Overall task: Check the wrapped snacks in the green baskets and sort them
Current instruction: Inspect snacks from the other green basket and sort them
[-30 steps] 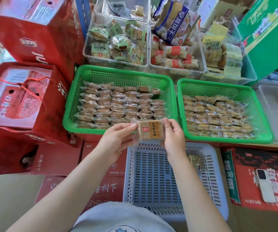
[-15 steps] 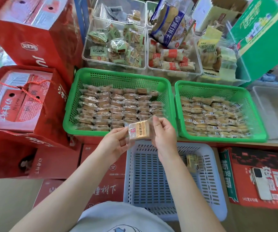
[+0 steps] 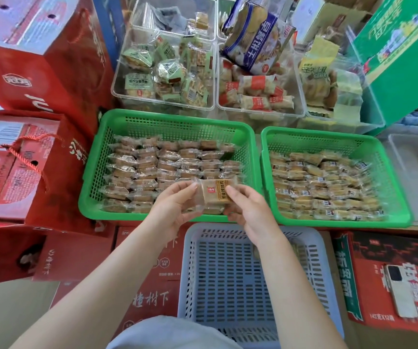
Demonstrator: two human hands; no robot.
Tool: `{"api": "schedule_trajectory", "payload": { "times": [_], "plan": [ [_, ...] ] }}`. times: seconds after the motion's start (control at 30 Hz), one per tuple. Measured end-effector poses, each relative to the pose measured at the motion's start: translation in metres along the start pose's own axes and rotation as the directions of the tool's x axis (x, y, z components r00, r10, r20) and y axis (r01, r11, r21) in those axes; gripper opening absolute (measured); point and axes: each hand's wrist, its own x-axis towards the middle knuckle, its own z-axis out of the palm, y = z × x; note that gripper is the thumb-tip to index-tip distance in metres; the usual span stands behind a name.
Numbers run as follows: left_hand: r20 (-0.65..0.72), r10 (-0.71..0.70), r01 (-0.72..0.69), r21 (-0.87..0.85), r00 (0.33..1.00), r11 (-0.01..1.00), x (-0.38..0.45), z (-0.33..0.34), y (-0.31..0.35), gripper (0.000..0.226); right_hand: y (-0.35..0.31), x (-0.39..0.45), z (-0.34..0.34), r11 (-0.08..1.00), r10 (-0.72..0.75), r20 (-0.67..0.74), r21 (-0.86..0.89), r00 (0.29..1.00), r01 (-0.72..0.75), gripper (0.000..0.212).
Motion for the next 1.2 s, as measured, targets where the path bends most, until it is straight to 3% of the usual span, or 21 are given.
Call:
{"api": "schedule_trajectory", "payload": {
  "times": [0.17, 0.23, 0.37, 0.43, 0.5, 0.63, 0.73, 0.8, 0.87, 0.93, 1.07, 1.2],
  "plan": [
    [0.012, -0.15, 0.147, 0.114, 0.989, 0.982, 0.022, 0.02, 0.012, 0.067, -0.006, 0.022, -0.014, 0.985, -0.172, 0.027, 0.018, 0.985, 0.171, 0.04],
    [0.049, -0.173, 0.168, 0.093, 0.984, 0.981, 0.03, 0.026, 0.015, 0.064, -0.011, 0.027, -0.017, 0.976, -0.216, 0.078, -0.025, 0.973, 0.218, 0.041],
    [0.052, -0.032, 0.032, -0.003, 0.998, 0.999, 0.047, 0.033, 0.02, 0.038, -0.019, 0.046, -0.024, 0.98, -0.199, 0.081, 0.003, 0.977, 0.199, 0.043],
    [0.065, 0.049, -0.051, 0.031, 0.997, 0.998, 0.056, 0.036, 0.02, 0.043, -0.023, 0.056, -0.025, 0.974, -0.089, 0.03, 0.211, 0.996, 0.081, 0.04],
    [0.09, 0.13, -0.141, 0.139, 0.987, 0.98, 0.064, 0.038, 0.02, 0.056, -0.027, 0.062, -0.025, 0.956, -0.011, 0.025, 0.293, 1.0, 0.003, 0.03],
    [0.142, 0.242, -0.28, 0.454, 0.96, 0.846, 0.078, 0.046, 0.022, 0.074, -0.024, 0.077, -0.023, 1.0, -0.009, 0.014, 0.015, 1.0, 0.009, 0.023],
    [0.15, 0.34, -0.343, 0.697, 0.929, 0.629, 0.092, 0.048, 0.022, 0.075, -0.029, 0.094, -0.032, 0.966, -0.183, -0.15, -0.21, 0.972, 0.15, 0.019],
    [0.24, 0.385, -0.365, 0.883, 0.891, 0.294, 0.106, 0.044, 0.02, 0.07, -0.042, 0.101, -0.04, 0.898, -0.334, -0.202, -0.364, 0.921, 0.245, 0.024],
    [0.338, 0.333, -0.348, 0.937, 0.88, -0.029, 0.121, 0.039, 0.019, 0.067, -0.053, 0.11, -0.046, 0.76, -0.477, -0.159, -0.569, 0.864, 0.315, 0.033],
    [0.37, 0.243, -0.319, 0.921, 0.897, -0.224, 0.133, 0.037, 0.018, 0.067, -0.058, 0.122, -0.048, 0.55, -0.545, -0.017, -0.762, 0.838, 0.342, 0.035],
    [0.369, 0.188, -0.266, 0.869, 0.91, -0.418, 0.143, 0.03, 0.01, 0.067, -0.048, 0.142, -0.038, 0.159, -0.499, 0.263, -0.909, 0.825, 0.386, 0.022],
    [0.385, 0.219, -0.261, 0.858, 0.896, -0.442, 0.144, 0.025, 0.007, 0.067, -0.041, 0.155, -0.027, 0.013, -0.555, 0.364, -0.895, 0.748, 0.446, 0.029]
  ]
}}
